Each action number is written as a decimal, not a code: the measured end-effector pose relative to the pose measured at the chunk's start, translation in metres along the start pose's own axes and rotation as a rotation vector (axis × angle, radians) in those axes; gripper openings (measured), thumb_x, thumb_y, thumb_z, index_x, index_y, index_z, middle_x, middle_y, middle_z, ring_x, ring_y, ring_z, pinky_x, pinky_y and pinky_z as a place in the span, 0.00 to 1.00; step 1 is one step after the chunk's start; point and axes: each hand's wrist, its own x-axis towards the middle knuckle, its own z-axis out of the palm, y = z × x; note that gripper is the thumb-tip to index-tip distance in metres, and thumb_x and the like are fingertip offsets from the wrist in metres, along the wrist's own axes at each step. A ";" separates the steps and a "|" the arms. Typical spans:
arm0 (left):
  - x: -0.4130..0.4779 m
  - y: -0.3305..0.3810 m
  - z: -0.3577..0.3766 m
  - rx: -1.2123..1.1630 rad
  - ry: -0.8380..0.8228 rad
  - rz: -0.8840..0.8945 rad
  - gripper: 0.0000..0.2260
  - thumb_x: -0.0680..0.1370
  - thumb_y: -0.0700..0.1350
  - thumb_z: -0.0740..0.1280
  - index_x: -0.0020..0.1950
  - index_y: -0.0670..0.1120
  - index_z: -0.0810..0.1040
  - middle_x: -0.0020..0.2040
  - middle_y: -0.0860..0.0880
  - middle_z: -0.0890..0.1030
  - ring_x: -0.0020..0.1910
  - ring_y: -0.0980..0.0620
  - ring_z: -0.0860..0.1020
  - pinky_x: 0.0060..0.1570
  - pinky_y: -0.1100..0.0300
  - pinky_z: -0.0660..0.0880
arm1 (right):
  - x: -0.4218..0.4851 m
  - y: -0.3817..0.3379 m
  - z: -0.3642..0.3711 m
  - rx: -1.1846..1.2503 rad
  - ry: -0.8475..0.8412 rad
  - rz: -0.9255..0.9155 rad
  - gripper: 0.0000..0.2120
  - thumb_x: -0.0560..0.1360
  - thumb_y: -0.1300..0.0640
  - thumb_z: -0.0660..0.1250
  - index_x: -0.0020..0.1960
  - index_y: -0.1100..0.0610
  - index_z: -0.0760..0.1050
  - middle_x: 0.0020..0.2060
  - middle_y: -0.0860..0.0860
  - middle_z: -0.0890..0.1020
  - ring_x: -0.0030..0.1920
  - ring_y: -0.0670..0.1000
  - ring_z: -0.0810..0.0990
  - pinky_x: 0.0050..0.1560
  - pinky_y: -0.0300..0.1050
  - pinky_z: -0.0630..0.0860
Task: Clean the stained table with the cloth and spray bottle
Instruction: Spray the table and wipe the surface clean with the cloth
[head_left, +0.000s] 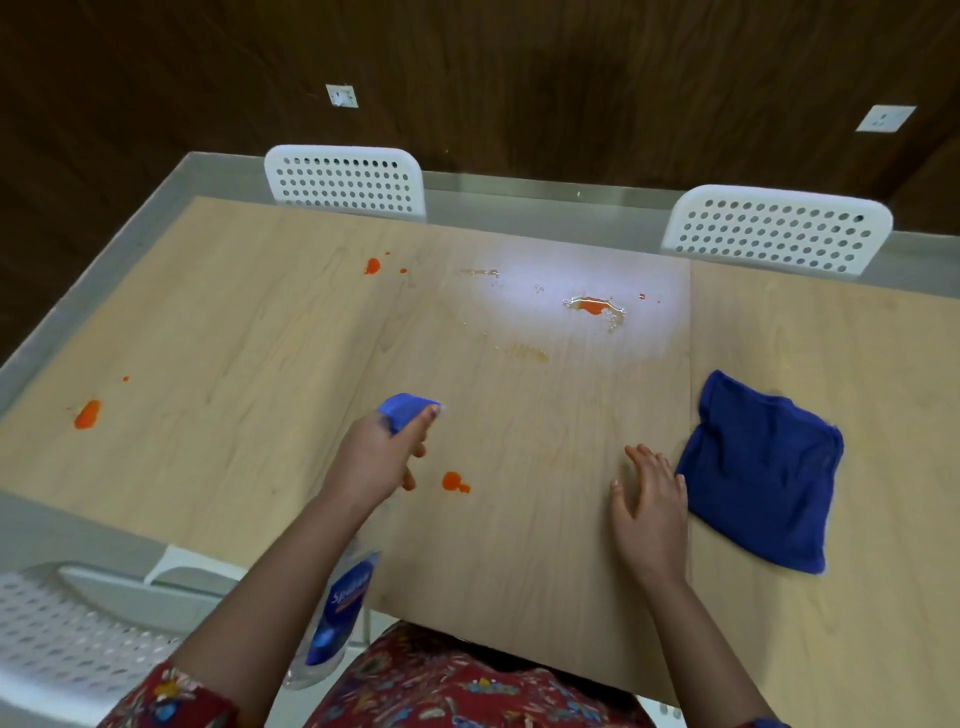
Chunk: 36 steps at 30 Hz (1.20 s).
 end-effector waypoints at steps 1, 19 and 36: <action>0.000 -0.005 -0.009 -0.025 0.054 -0.012 0.12 0.76 0.63 0.64 0.47 0.57 0.81 0.37 0.48 0.80 0.25 0.47 0.78 0.36 0.50 0.77 | -0.001 0.001 0.000 -0.015 -0.010 -0.011 0.21 0.79 0.57 0.62 0.72 0.56 0.68 0.72 0.51 0.69 0.75 0.51 0.61 0.77 0.48 0.48; -0.047 -0.046 -0.016 -0.007 -0.036 -0.138 0.12 0.77 0.61 0.64 0.48 0.56 0.81 0.39 0.47 0.81 0.27 0.44 0.79 0.40 0.49 0.79 | -0.001 0.013 -0.007 -0.148 -0.112 -0.093 0.22 0.78 0.56 0.63 0.72 0.55 0.68 0.74 0.51 0.65 0.76 0.51 0.58 0.77 0.49 0.47; -0.047 0.007 0.063 0.281 -0.409 0.038 0.20 0.77 0.65 0.60 0.50 0.50 0.79 0.39 0.48 0.80 0.26 0.51 0.79 0.39 0.55 0.78 | -0.010 -0.016 -0.029 0.354 -0.117 0.117 0.18 0.81 0.52 0.60 0.71 0.48 0.68 0.65 0.45 0.76 0.66 0.46 0.72 0.67 0.48 0.70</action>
